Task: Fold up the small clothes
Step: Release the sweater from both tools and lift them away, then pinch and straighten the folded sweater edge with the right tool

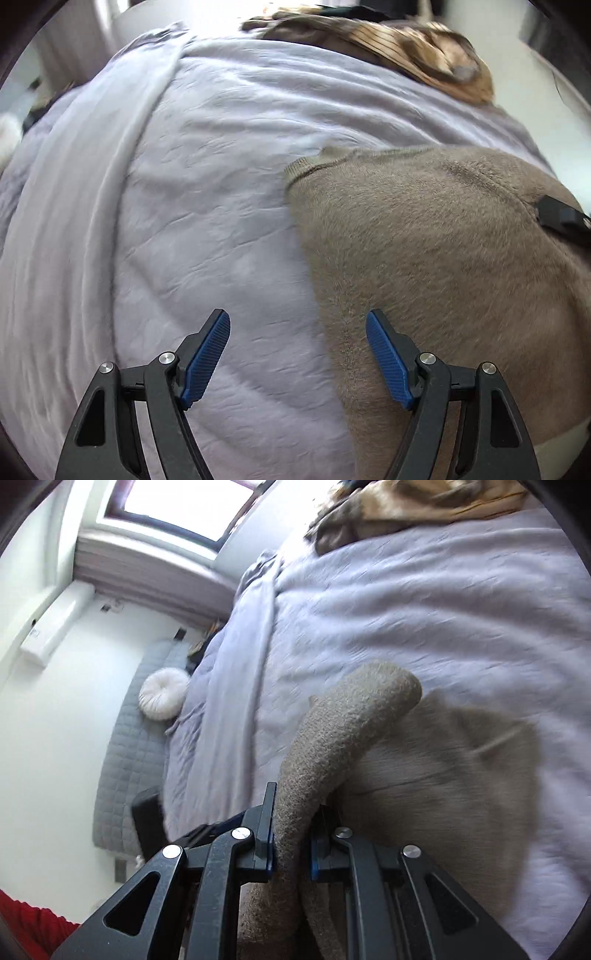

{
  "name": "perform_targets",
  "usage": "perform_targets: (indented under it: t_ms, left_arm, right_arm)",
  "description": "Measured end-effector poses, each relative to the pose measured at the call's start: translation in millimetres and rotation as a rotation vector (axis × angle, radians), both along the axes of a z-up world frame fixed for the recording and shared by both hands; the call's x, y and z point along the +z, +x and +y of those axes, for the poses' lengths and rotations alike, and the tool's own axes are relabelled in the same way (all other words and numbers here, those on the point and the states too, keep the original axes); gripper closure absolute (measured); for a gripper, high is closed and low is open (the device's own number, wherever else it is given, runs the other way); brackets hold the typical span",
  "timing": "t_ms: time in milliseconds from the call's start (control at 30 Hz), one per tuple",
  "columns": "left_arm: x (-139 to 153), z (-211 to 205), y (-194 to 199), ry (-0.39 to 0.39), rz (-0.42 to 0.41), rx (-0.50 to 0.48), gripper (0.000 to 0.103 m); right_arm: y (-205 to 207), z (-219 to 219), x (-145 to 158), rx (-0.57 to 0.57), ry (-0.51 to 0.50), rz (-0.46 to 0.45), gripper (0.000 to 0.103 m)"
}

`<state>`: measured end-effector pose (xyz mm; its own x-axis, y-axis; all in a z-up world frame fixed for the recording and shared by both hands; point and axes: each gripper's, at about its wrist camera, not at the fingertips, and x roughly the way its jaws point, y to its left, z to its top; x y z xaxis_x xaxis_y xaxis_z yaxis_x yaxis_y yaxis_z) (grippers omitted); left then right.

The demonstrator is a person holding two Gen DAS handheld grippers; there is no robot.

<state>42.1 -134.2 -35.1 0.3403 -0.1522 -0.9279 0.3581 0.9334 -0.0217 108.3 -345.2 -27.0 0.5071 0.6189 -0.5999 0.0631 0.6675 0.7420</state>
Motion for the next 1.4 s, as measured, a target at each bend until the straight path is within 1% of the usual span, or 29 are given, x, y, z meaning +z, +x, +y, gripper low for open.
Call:
perform_targets:
  t_ms: [33,100,133,200,233,267,300,333,433,500,533,567,600,633,667,700,733,800,833,867,900,933,967,1000,1033,1067,1167,1333,1400]
  left_arm:
    - [-7.2,-7.9,-0.9,0.012,0.01,-0.017,0.026]
    - [-20.5,-18.7,0.5,0.016,0.031,-0.031,0.026]
    - [-27.1,-22.3,-0.5,0.014,0.041,-0.03,0.026]
    - [-30.6,-23.6,-5.3,0.021,0.04,-0.019,0.016]
    - [-29.8,-21.5,-5.0,0.023,0.035,-0.015,0.014]
    - [-29.9,-19.9,-3.1,0.021,0.04,-0.017,0.014]
    - [-29.0,-16.7,-2.8,0.017,0.05,-0.018,0.014]
    - [-27.6,-14.6,-2.2,0.016,0.057,-0.016,0.014]
    - [-23.8,-15.0,1.7,0.026,0.072,-0.006,0.014]
    - [-14.8,-15.5,2.8,0.024,0.046,0.007,0.014]
    - [-13.0,-16.7,4.6,0.019,0.035,0.008,0.014]
    - [-11.2,-18.7,5.7,0.016,0.025,0.01,0.014]
    - [-10.7,-21.8,7.8,0.019,0.019,0.009,0.014]
    - [-11.7,-26.2,9.9,0.03,0.016,0.006,0.014]
    - [-13.4,-29.9,11.5,0.043,0.012,0.002,0.014]
    - [-15.5,-33.5,11.0,0.06,0.005,-0.005,0.014]
    - [-18.7,-36.4,9.4,0.08,-0.002,-0.015,0.014]
    - [-22.9,-36.0,5.7,0.09,-0.012,-0.022,0.014]
    - [-25.6,-33.8,3.1,0.082,-0.018,-0.02,0.014]
    - [-26.9,-33.1,3.1,0.075,-0.016,-0.019,0.014]
    - [-28.4,-31.8,2.4,0.064,-0.009,-0.017,0.014]
    - [-29.4,-31.1,2.7,0.058,-0.002,-0.014,0.014]
    - [-28.9,-31.4,3.1,0.059,0.002,-0.017,0.014]
    - [-27.0,-31.8,3.5,0.073,0.003,-0.022,0.014]
    - [-25.0,-31.7,3.7,0.085,0.001,-0.029,0.014]
    - [-23.4,-31.4,3.2,0.09,0.0,-0.033,0.014]
    - [-17.1,-23.9,3.3,0.098,0.015,-0.031,0.014]
    - [-8.6,-9.2,-9.3,0.058,0.065,-0.016,0.014]
    - [-8.1,-8.8,-17.8,0.052,0.081,-0.03,0.014]
  right_arm:
    - [-7.7,-5.4,-3.5,-0.023,-0.01,0.015,0.089]
    - [-23.3,-30.5,-24.5,-0.087,-0.034,0.072,0.089]
    - [-28.1,-43.3,-45.3,-0.115,-0.043,0.12,0.089]
    - [-40.3,-62.6,-90.8,-0.16,-0.02,0.248,0.087]
    - [-44.5,-66.0,-105.1,-0.179,-0.006,0.277,0.085]
    - [-48.9,-69.4,-111.4,-0.197,0.012,0.276,0.084]
    - [-55.4,-74.5,-110.1,-0.206,0.029,0.268,0.084]
    - [-58.3,-76.5,-109.7,-0.213,0.039,0.266,0.081]
    - [-57.8,-77.9,-101.0,-0.195,0.01,0.279,0.078]
    - [-53.3,-80.7,-91.1,-0.2,-0.006,0.263,0.075]
    - [-47.2,-77.9,-88.1,-0.21,-0.001,0.25,0.071]
    - [-43.0,-85.6,-84.3,-0.24,0.026,0.23,0.067]
    - [-40.4,-89.3,-83.7,-0.258,0.05,0.226,0.067]
    - [-34.2,-97.2,-89.9,-0.286,0.119,0.238,0.067]
    - [-30.5,-101.1,-94.1,-0.3,0.163,0.257,0.081]
    - [-26.5,-102.4,-96.6,-0.318,0.177,0.267,0.095]
    - [-22.6,-102.1,-88.7,-0.313,0.139,0.229,0.095]
    - [-18.4,-88.4,-59.2,-0.24,0.004,0.107,0.095]
    - [-18.2,-83.5,-52.9,-0.214,-0.046,0.084,0.095]
    - [-16.3,-76.3,-50.5,-0.176,-0.143,0.091,0.095]
    - [-14.8,-74.5,-55.5,-0.165,-0.193,0.121,0.095]
    - [-10.9,-74.2,-70.7,-0.154,-0.28,0.204,0.093]
    - [-8.3,-74.3,-83.0,-0.158,-0.327,0.259,0.088]
    - [-9.3,-78.3,-89.5,-0.177,-0.347,0.29,0.079]
    - [-13.0,-83.8,-90.7,-0.208,-0.345,0.306,0.062]
    - [-17.5,-88.5,-88.5,-0.243,-0.332,0.312,0.061]
    - [-36.1,-98.0,-76.5,-0.285,-0.265,0.318,0.058]
    - [-81.6,-88.3,-57.6,-0.236,-0.037,0.301,0.058]
    - [-94.5,-76.2,-58.3,-0.201,0.005,0.302,0.057]
